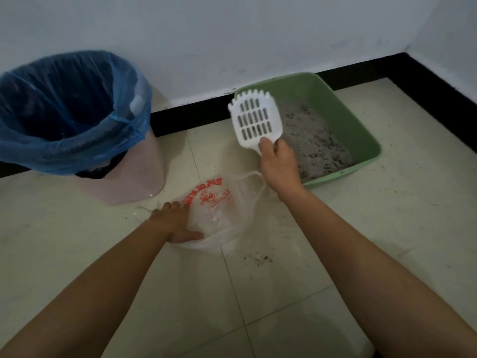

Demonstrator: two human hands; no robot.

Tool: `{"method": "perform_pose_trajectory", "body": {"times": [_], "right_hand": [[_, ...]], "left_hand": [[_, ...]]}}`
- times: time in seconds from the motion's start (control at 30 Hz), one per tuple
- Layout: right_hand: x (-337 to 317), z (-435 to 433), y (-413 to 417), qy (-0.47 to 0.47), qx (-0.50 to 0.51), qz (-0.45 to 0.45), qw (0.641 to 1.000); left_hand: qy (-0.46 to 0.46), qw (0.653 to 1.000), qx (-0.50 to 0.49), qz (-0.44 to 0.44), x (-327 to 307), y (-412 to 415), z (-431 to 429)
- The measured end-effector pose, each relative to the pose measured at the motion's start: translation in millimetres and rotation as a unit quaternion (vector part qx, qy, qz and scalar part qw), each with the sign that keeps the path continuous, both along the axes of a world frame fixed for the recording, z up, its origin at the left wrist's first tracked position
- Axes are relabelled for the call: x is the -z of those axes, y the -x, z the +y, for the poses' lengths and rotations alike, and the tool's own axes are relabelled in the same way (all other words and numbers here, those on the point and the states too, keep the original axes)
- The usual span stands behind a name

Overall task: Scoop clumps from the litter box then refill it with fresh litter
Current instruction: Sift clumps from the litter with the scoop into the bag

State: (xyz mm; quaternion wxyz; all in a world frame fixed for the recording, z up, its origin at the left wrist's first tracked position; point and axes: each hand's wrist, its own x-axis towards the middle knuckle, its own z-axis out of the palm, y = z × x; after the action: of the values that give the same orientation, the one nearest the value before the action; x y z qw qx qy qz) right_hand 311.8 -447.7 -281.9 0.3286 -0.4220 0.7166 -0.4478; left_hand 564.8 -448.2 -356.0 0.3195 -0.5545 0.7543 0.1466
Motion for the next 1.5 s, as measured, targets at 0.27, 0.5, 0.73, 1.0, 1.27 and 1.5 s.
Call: {"method": "perform_pose_trajectory", "body": {"times": [0.27, 0.5, 0.73, 1.0, 1.27, 1.5], "right_hand": [[-18.6, -19.7, 129.8, -0.159, 0.016, 0.254, 0.954], [3.3, 19.2, 175.4, -0.243, -0.075, 0.470, 0.845], [5.8, 16.9, 188.0, -0.239, -0.078, 0.461, 0.851], [-19.8, -14.7, 190.9, -0.293, -0.068, 0.517, 0.801], [-17.3, -22.3, 185.2, -0.317, -0.047, 0.648, 0.691], [-6.2, -16.7, 195.9, -0.297, -0.150, 0.688, 0.645]], "left_hand": [[0.256, 0.926, -0.071, 0.268, -63.6, 97.7, -49.2], [0.053, 0.865, -0.281, 0.412, -68.5, 224.2, -48.5], [0.118, 0.853, -0.306, 0.407, -48.5, 232.5, -49.4], [0.085, 0.853, -0.300, 0.418, -31.5, 180.3, -43.1], [0.237, 0.818, -0.281, 0.442, -13.5, 189.8, -33.5], [0.248, 0.799, -0.302, 0.457, -1.1, 193.6, -33.7]]}}
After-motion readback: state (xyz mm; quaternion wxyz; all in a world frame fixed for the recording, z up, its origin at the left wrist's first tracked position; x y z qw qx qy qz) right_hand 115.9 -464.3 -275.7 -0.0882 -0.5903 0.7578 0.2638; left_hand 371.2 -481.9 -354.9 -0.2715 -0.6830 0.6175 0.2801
